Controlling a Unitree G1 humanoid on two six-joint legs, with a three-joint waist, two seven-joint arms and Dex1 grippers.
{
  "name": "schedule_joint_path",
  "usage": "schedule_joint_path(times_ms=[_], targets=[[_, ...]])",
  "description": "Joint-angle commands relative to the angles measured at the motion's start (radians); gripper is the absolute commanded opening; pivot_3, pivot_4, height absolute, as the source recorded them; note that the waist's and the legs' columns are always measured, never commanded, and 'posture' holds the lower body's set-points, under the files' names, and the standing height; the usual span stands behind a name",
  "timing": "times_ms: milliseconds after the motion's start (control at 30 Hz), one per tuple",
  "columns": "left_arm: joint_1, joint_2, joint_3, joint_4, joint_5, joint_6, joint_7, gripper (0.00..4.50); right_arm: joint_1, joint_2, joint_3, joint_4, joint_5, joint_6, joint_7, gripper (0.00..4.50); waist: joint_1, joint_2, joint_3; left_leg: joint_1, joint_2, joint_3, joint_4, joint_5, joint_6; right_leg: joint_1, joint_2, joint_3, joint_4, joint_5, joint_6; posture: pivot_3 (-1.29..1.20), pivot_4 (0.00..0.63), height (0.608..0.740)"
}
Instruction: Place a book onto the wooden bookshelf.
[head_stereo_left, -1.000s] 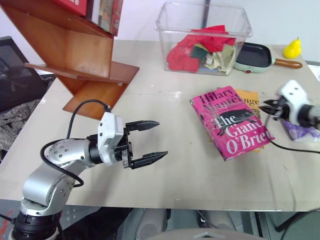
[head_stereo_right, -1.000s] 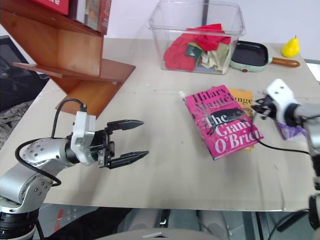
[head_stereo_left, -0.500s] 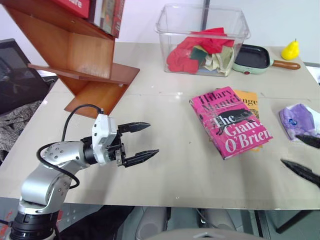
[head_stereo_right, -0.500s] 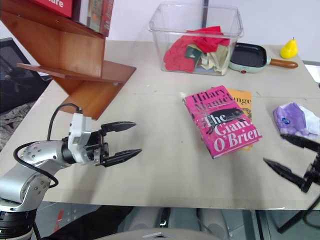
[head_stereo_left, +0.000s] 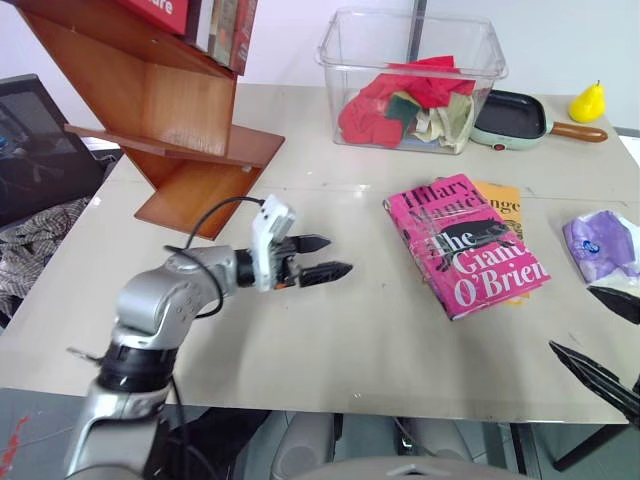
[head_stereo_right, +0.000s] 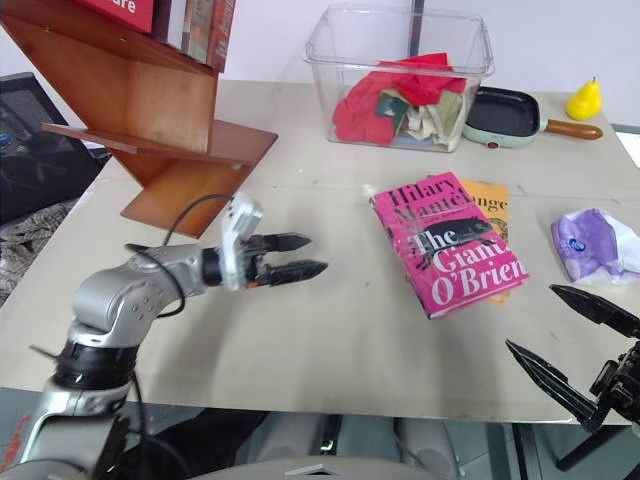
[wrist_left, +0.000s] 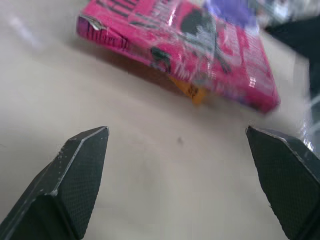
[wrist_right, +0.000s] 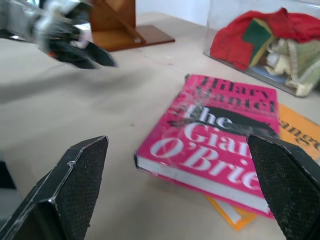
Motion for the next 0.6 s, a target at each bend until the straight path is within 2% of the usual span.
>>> schedule_joint_path(times_ms=[33, 100, 233, 400, 600], targets=[[-0.083, -0.105, 0.081, 0.098, -0.089, 0.202, 0.129, 4.5, 0.01, -0.01, -0.028, -0.043, 0.038, -0.024, -0.035, 4.49, -0.001, 0.0, 0.0, 0.0, 0.0, 0.0, 0.0, 0.0, 0.0, 0.0, 0.0, 0.0, 0.0, 0.0, 0.0, 0.0, 0.15, 0.74], [-0.145, -0.193, 0.142, 0.185, -0.115, 0.298, 0.201, 4.5, 0.006, -0.03, -0.025, -0.04, 0.044, -0.023, -0.04, 4.49, -0.003, -0.002, 0.001, 0.0, -0.001, 0.0, 0.001, 0.0, 0.0, 0.0, 0.0, 0.0, 0.0, 0.0, 0.0, 0.0, 0.15, 0.74], [-0.245, -0.309, 0.238, 0.346, -0.113, 0.362, 0.297, 4.5, -0.026, -0.097, -0.03, 0.012, 0.055, -0.012, -0.029, 4.49, -0.004, -0.003, 0.001, 0.001, -0.001, 0.0, 0.001, 0.0, 0.0, 0.0, 0.0, 0.0, 0.002, 0.0, 0.0, 0.0, 0.15, 0.74], [-0.326, -0.385, 0.311, 0.518, -0.088, 0.336, 0.361, 4.5, -0.048, -0.163, -0.052, 0.08, 0.07, -0.001, 0.005, 4.49, 0.0, -0.003, 0.001, 0.001, -0.002, 0.0, 0.0, 0.0, 0.0, 0.0, 0.0, 0.0, 0.002, 0.0, 0.0, 0.0, 0.15, 0.74], [-0.355, -0.456, 0.335, 0.619, -0.068, 0.305, 0.381, 4.5, -0.077, -0.222, -0.067, 0.137, 0.09, 0.016, 0.042, 4.49, 0.001, -0.004, 0.001, 0.0, -0.004, 0.0, 0.0, 0.0, 0.0, 0.0, -0.002, 0.001, 0.001, 0.0, 0.0, 0.0, 0.15, 0.74]])
